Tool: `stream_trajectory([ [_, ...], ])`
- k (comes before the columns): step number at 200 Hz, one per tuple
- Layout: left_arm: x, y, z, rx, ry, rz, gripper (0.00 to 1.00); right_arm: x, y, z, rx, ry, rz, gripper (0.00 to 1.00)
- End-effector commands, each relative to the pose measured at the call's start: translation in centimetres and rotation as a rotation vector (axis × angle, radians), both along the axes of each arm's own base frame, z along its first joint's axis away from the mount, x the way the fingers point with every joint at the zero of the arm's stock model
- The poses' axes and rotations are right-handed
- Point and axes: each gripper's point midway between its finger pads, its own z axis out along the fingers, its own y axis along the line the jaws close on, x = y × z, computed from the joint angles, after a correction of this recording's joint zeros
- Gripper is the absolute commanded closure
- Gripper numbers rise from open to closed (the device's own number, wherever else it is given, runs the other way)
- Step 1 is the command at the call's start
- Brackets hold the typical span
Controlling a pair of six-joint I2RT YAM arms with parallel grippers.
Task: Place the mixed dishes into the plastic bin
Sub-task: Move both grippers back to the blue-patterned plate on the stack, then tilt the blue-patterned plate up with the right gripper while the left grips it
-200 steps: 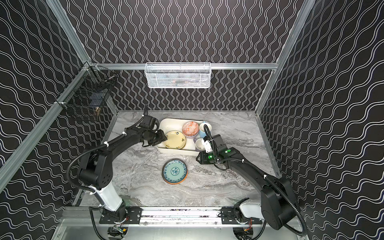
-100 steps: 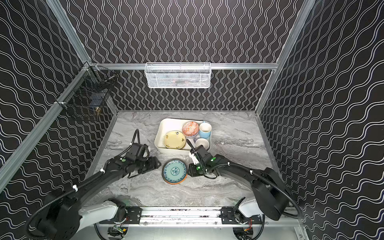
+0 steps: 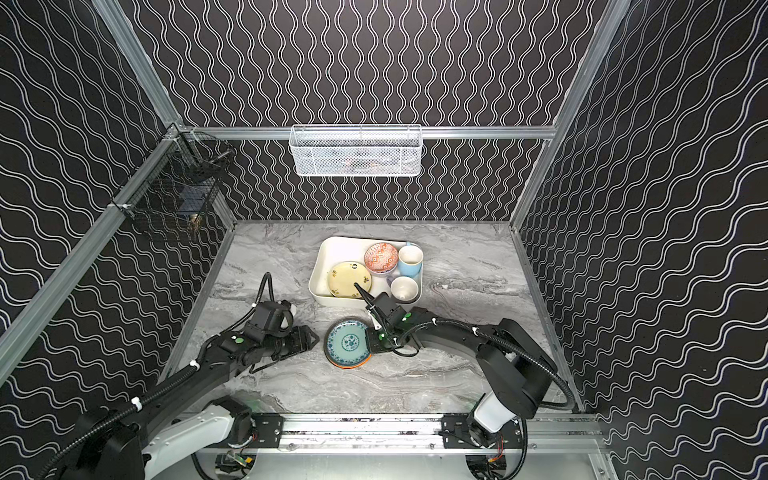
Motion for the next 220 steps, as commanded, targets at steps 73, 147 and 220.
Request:
stream_trajectory([
  [73, 0.7, -0.5, -0.4, -0.020, -0.006, 0.005, 0.35, 0.4, 1.0, -0.8, -0.008, 0.012, 0.014, 0.79],
  [147, 1.5, -1.1, -0.7, -0.032, 0.004, -0.001, 0.38, 0.3, 2.0, -0.6, 0.032, 0.021, 0.046, 0.79],
  [220, 2.1, -2.4, -1.5, -0.022, 0.021, -0.023, 0.55, -0.2, 2.8, -0.2, 0.080, 0.031, 0.075, 0.78],
])
